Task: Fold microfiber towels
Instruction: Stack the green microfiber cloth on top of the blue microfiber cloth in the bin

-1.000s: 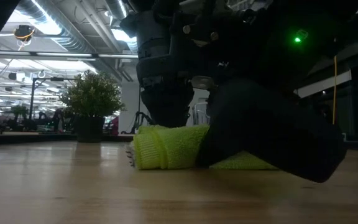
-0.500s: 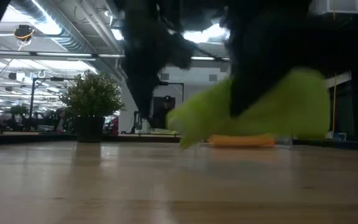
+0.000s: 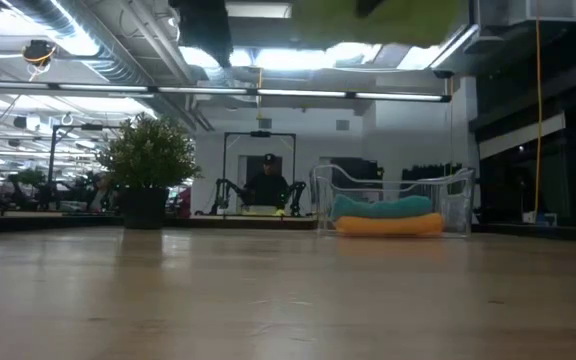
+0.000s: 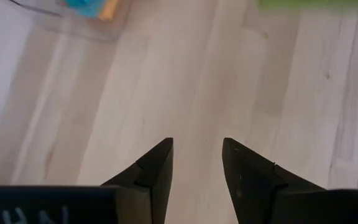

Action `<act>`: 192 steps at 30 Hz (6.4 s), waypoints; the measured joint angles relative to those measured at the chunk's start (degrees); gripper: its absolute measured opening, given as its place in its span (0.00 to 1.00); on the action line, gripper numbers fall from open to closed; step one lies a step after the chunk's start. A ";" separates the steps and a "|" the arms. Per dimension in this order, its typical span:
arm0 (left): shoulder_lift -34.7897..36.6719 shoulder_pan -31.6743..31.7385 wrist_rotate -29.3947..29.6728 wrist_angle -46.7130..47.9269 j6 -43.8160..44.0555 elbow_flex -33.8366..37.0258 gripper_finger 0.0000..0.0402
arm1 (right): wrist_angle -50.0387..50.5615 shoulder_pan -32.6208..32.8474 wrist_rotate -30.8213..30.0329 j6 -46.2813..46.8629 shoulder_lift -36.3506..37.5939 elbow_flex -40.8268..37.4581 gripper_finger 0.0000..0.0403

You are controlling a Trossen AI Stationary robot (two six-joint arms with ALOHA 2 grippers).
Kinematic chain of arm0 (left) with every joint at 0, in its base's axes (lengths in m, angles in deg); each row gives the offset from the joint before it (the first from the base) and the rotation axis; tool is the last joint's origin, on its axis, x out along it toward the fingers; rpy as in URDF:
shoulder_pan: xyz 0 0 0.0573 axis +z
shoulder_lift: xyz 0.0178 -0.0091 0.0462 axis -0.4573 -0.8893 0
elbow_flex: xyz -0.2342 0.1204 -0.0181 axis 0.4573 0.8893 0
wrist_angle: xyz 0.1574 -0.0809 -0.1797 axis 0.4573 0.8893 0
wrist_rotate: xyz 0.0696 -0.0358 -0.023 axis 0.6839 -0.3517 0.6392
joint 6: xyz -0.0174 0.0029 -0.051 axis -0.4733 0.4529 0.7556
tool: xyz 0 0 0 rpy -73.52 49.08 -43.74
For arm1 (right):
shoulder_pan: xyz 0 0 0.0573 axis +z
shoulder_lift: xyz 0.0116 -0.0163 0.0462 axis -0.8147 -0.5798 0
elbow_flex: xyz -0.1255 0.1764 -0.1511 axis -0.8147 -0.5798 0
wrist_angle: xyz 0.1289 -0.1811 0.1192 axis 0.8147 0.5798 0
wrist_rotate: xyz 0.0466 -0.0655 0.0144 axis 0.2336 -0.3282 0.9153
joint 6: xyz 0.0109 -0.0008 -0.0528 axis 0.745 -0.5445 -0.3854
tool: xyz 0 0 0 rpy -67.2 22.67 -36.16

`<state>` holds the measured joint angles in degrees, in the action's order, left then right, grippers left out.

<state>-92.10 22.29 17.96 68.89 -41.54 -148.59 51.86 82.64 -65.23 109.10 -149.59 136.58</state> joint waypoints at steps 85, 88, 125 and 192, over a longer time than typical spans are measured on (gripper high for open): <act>1.18 7.91 5.55 -1.71 -1.92 0.04 0.33 | -63.60 -56.58 35.79 -73.83 14.71 -48.97 0.04; 1.18 7.91 5.55 -1.71 -1.94 0.04 0.33 | -63.17 -55.07 31.81 -72.63 14.73 -49.02 0.04; 1.18 7.91 5.60 -1.71 -1.91 0.03 0.33 | -36.92 -51.88 46.00 -64.48 14.95 -31.98 0.55; 1.18 8.27 10.30 -2.92 -0.08 0.00 0.33 | -52.90 -57.61 57.97 -55.49 7.52 -51.48 0.46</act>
<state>-90.92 30.55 28.25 65.97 -41.61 -148.59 -1.04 25.02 -7.25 53.61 -142.07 85.11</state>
